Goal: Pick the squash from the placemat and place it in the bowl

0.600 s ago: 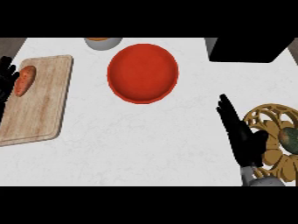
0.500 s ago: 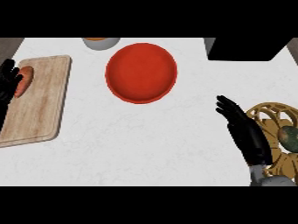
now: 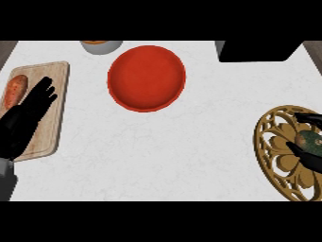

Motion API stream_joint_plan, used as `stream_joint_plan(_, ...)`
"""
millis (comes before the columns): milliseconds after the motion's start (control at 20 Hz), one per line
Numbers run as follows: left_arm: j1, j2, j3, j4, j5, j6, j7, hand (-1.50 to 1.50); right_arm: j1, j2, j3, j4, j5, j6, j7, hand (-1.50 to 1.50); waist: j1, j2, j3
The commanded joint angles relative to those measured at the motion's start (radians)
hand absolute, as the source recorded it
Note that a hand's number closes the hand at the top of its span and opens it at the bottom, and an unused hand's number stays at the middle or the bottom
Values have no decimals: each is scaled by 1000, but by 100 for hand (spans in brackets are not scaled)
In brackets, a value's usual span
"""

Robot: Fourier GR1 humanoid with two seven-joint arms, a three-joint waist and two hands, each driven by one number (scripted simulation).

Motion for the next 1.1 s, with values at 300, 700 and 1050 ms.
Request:
stream_joint_plan(300,-4,-36,-7,37,1,-59,19,0,118,-106,-148,-1,83,26,-337,-150,14,-4,-1)
stream_joint_plan(700,-55,-56,-2,65,2,-48,39,0,162,-355,-158,-228,211,48,115,-150,8,-4,-4)
stream_joint_plan(1050,-63,-53,6,51,-13,-59,51,0,107,-410,-49,-435,307,140,465,-150,27,-2,-3)
